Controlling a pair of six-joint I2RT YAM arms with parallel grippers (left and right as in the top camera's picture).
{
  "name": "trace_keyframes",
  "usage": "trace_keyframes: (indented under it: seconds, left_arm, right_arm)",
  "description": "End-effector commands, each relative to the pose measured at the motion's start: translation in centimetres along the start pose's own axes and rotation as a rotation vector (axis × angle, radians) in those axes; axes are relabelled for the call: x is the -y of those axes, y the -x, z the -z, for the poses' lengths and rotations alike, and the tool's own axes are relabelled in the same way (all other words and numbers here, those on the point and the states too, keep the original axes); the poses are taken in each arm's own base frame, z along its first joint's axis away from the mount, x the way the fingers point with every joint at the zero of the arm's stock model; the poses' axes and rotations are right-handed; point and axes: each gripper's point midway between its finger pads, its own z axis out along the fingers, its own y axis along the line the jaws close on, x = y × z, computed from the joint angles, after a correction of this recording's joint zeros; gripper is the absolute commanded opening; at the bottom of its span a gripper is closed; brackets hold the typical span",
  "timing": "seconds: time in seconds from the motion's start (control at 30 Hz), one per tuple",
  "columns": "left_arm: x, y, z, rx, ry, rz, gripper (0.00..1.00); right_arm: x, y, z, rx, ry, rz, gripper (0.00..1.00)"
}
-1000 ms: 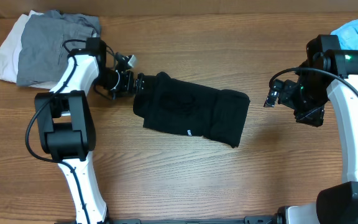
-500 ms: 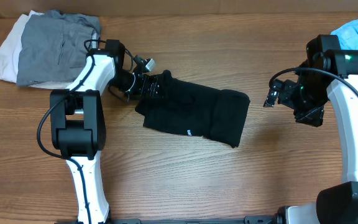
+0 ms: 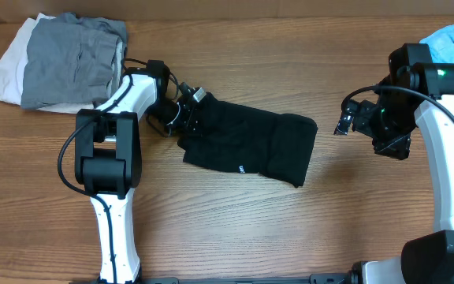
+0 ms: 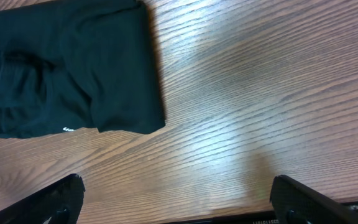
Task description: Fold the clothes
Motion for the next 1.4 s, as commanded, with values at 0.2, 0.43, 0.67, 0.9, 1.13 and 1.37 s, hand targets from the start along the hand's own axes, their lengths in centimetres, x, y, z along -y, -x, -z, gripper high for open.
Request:
trace_keyframes:
  seconds: [0.2, 0.43, 0.67, 0.9, 1.13, 1.37]
  left_arm:
    - [-14.1, -6.6, 2.6, -0.193, 0.671, 0.437, 0.04]
    - [-15.7, -6.2, 11.2, -0.11, 0.739, 0.614, 0.04]
    - [-12.3, -4.4, 16.6, -0.051, 0.735, 0.621, 0.04]
    - [-6.5, -2.5, 18.4, -0.021, 0.745, 0.571, 0.04]
    - [-0.7, -0.9, 16.4, 0.001, 0.717, 0.434, 0.04]
    - [3.8, -0.4, 12.4, -0.039, 0.696, 0.335, 0.04]
  right_arm:
    - [-0.3, 0.2, 0.6, 0.023, 0.017, 0.01, 1.0]
    - [-0.2, 0.4, -0.1, 0.024, 0.018, 0.01, 1.0]
    - [-1.2, 0.4, -2.7, 0.0, 0.087, 0.016, 1.0]
    - [-1.3, -0.1, -7.1, -0.028, 0.11, 0.027, 1.0]
    - [-2.4, -1.5, -10.6, -0.077, 0.222, 0.027, 1.0]
    - [-2.5, -1.8, -11.7, -0.082, 0.248, 0.025, 1.0]
